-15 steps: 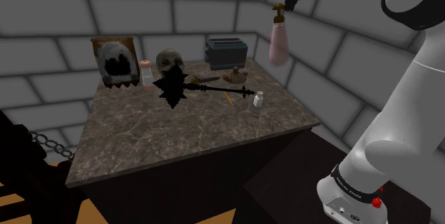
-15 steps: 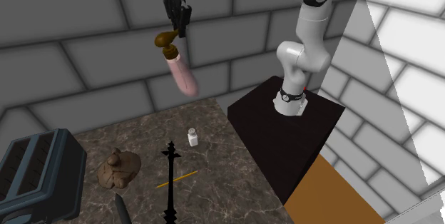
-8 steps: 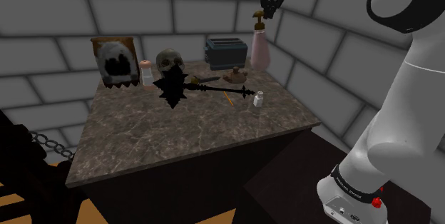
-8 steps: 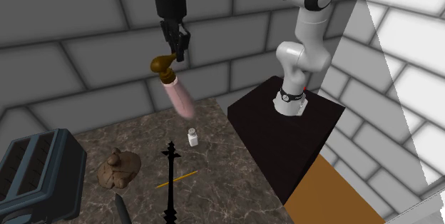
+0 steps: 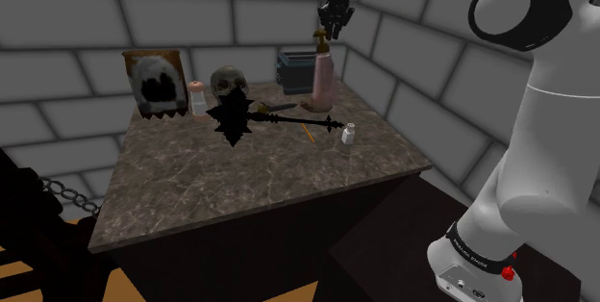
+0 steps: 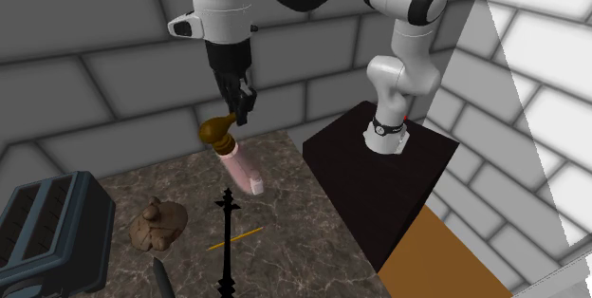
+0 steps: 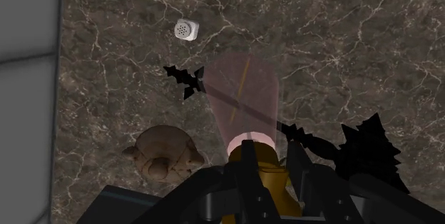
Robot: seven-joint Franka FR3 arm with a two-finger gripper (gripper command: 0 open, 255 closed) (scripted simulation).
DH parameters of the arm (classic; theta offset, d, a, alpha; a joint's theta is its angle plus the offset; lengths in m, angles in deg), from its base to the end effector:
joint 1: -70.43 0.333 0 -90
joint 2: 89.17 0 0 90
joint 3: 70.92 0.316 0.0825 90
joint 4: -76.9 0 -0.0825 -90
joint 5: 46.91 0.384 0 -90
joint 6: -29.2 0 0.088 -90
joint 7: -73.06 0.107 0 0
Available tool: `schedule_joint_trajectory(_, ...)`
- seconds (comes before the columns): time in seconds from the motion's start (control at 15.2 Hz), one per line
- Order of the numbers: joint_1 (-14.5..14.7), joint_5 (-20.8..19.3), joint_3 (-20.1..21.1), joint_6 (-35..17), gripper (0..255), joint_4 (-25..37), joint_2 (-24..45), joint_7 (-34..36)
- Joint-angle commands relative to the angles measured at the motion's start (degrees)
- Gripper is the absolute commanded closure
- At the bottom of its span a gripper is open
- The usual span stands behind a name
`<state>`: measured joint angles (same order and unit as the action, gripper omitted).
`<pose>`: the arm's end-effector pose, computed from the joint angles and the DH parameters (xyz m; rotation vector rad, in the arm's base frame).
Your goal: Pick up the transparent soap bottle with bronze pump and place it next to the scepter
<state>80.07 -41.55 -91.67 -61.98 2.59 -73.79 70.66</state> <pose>0.6291 -0.0797 0.6046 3.1281 -0.2162 0.0662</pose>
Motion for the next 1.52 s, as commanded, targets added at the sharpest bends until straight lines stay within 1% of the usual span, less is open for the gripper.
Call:
schedule_joint_trajectory(0.0, 0.62, 0.70, 0.68, -0.71, 255, 2.07, 2.77, 1.53)
schedule_joint_trajectory(0.26, 1.77, 1.87, 1.97, -1.69, 255, 6.52, 8.31, 4.42)
schedule_joint_trajectory(0.33, 2.12, 2.34, 2.45, -1.80, 255, 8.85, 10.78, 5.52)
schedule_joint_trajectory(0.86, 3.06, 1.97, 2.51, -8.82, 255, 0.36, 9.31, 5.43)
schedule_joint_trajectory(1.45, 3.61, 2.05, 2.67, -15.82, 255, -6.81, 9.18, 5.20)
